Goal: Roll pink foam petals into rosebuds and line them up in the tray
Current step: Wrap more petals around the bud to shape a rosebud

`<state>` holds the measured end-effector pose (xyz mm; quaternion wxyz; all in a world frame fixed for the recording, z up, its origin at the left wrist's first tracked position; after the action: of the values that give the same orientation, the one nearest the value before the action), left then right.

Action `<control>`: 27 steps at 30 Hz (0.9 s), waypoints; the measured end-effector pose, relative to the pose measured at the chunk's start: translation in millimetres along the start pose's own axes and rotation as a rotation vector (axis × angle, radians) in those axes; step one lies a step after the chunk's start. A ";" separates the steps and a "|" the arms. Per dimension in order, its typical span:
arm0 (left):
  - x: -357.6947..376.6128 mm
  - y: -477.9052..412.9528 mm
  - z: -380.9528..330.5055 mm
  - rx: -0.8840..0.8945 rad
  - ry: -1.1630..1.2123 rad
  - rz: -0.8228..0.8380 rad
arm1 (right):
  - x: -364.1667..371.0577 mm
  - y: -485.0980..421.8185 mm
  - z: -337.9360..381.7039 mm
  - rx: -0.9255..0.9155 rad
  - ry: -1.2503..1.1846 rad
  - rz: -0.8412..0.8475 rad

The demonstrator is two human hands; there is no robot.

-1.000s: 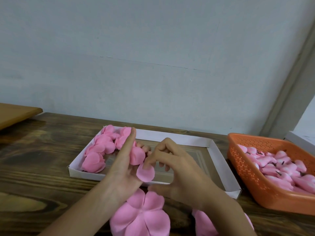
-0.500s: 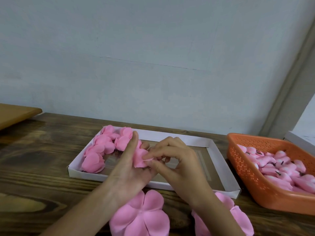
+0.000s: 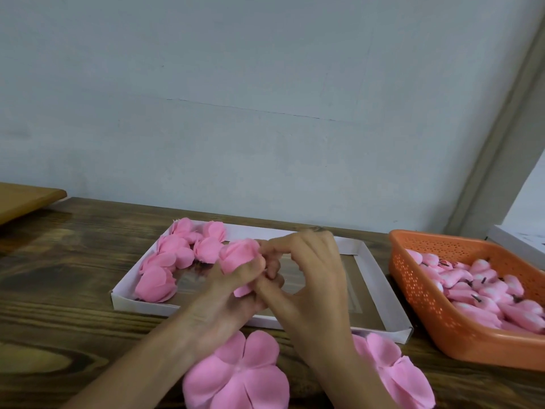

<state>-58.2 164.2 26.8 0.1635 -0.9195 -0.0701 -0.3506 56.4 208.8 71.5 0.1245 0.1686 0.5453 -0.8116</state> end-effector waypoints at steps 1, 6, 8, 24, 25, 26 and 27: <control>0.3 0.5 -0.4 0.003 -0.015 -0.010 | -0.7 0.0 0.5 -0.004 0.034 -0.007; -6.5 1.3 0.9 -0.030 -0.040 -0.083 | -1.9 -1.4 1.4 0.017 0.071 0.012; -8.1 0.9 2.6 -0.077 -0.035 -0.059 | -1.0 -1.8 0.0 0.035 0.040 0.040; -3.7 0.5 2.0 -0.184 0.133 0.115 | -8.1 -10.9 -23.7 0.345 -0.446 0.119; -4.2 -0.5 1.9 -0.176 0.130 0.105 | -9.1 -11.3 -24.9 0.346 -0.440 0.126; -3.4 -1.6 2.0 -0.170 0.122 0.099 | -9.7 -11.4 -26.0 0.343 -0.440 0.134; -2.6 -2.3 1.6 -0.163 0.118 0.096 | -10.3 -11.4 -27.0 0.331 -0.437 0.140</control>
<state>-59.7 166.9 24.6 0.1085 -0.9097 0.0124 -0.4006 65.1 238.3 75.9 0.2655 0.0449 0.3524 -0.8963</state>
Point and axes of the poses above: each hand's wrist, its own y-axis away from the middle knuckle, its own x-axis out of the palm, z = x × y, the point moved 5 cm from there along -y, towards the middle knuckle, and after that the axes turned 9 degrees about y, right-handed, at the moved point
